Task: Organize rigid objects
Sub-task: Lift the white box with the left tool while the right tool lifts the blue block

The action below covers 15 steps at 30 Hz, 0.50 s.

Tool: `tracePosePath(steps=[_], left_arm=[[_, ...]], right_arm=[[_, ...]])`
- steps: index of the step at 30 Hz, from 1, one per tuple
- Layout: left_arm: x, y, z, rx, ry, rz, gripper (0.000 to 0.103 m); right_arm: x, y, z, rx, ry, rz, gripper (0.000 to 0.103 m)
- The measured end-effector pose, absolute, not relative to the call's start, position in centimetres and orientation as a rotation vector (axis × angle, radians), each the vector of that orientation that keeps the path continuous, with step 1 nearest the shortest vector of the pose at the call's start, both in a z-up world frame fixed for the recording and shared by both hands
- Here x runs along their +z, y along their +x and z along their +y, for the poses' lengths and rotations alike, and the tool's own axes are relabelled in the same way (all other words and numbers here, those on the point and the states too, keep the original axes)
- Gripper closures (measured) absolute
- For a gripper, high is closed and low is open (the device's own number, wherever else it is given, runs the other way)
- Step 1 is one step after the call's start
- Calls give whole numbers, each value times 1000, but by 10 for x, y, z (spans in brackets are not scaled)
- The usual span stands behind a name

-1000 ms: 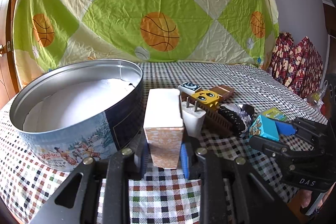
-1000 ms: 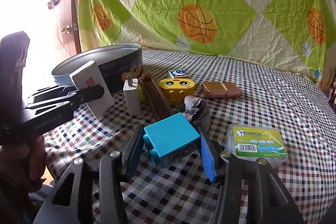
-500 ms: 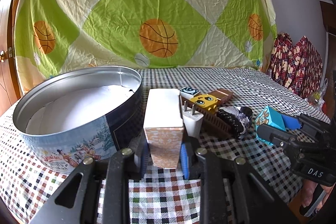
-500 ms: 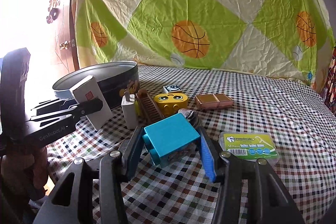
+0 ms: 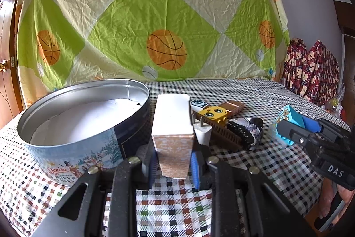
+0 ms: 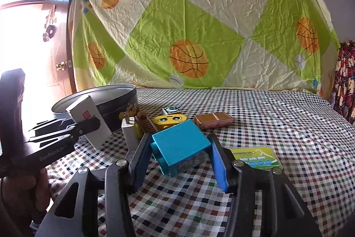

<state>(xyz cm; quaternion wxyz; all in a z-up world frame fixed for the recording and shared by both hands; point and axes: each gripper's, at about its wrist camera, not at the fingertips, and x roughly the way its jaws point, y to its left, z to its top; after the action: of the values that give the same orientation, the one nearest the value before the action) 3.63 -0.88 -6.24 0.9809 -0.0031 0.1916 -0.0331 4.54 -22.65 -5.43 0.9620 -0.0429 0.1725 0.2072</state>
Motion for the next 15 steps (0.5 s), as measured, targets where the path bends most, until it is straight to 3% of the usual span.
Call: tracePosePath(steps=[15], left_arm=[[-63,31,-10,-63,11,361,80]], right_arm=[[-44,40,-216,336,-147,279,50]])
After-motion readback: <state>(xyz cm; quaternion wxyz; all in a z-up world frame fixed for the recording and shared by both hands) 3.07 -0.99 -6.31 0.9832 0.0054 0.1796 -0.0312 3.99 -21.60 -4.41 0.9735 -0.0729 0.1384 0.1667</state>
